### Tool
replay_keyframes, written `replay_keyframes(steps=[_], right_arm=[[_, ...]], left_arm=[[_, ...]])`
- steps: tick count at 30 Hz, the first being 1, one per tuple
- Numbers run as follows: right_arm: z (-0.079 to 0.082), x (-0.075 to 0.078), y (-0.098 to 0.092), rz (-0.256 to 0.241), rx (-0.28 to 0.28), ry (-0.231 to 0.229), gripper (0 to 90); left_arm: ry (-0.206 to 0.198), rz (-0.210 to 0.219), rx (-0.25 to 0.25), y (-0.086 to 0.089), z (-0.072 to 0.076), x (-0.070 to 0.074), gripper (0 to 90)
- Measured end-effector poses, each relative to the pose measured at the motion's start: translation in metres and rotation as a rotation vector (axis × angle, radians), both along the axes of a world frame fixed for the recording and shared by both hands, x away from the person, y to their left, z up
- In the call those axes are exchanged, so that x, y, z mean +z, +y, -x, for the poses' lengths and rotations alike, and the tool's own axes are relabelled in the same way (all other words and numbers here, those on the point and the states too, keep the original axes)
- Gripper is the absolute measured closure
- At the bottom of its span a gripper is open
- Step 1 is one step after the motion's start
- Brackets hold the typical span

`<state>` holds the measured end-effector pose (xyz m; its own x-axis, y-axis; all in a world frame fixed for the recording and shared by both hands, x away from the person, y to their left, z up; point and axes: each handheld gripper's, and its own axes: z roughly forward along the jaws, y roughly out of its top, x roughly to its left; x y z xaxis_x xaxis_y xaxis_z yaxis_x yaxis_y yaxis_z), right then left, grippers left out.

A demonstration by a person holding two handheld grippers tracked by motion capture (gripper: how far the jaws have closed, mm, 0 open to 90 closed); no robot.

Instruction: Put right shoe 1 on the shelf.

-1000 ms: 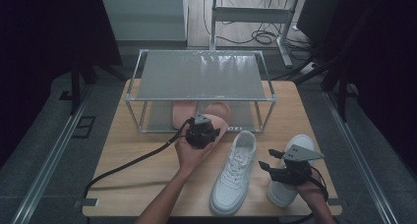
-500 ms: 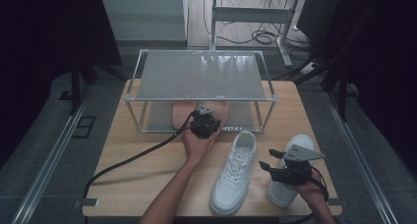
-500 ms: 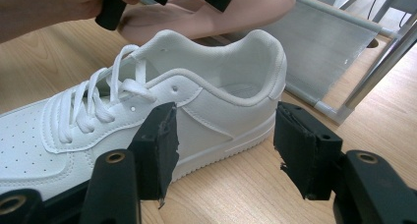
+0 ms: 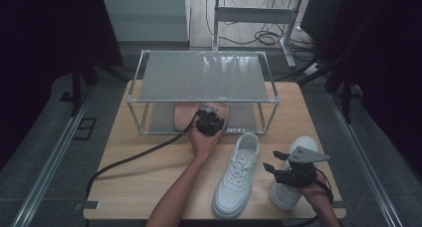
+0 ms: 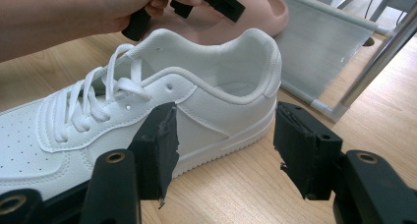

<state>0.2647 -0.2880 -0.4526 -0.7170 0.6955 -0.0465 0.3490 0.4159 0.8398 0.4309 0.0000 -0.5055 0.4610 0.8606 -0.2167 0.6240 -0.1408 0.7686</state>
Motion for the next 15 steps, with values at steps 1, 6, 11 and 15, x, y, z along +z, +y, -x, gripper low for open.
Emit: replay_keyframes(steps=[1,6,11,15], right_arm=[[0.000,0.000,0.000,0.000,0.001,0.000,42.7],[0.001,0.000,0.001,0.000,0.002,-0.001,42.7],[0.001,0.001,0.002,0.003,0.005,-0.004,42.7],[0.002,0.002,0.002,0.001,0.004,-0.006,42.7]], left_arm=[[-0.009,-0.013,0.001,0.000,0.002,0.001,72.6],[-0.018,-0.049,-0.034,0.003,0.014,0.009,65.3],[-0.025,-0.050,-0.088,0.004,0.031,0.018,64.2],[-0.022,-0.044,-0.135,0.007,0.042,0.027,64.6]])
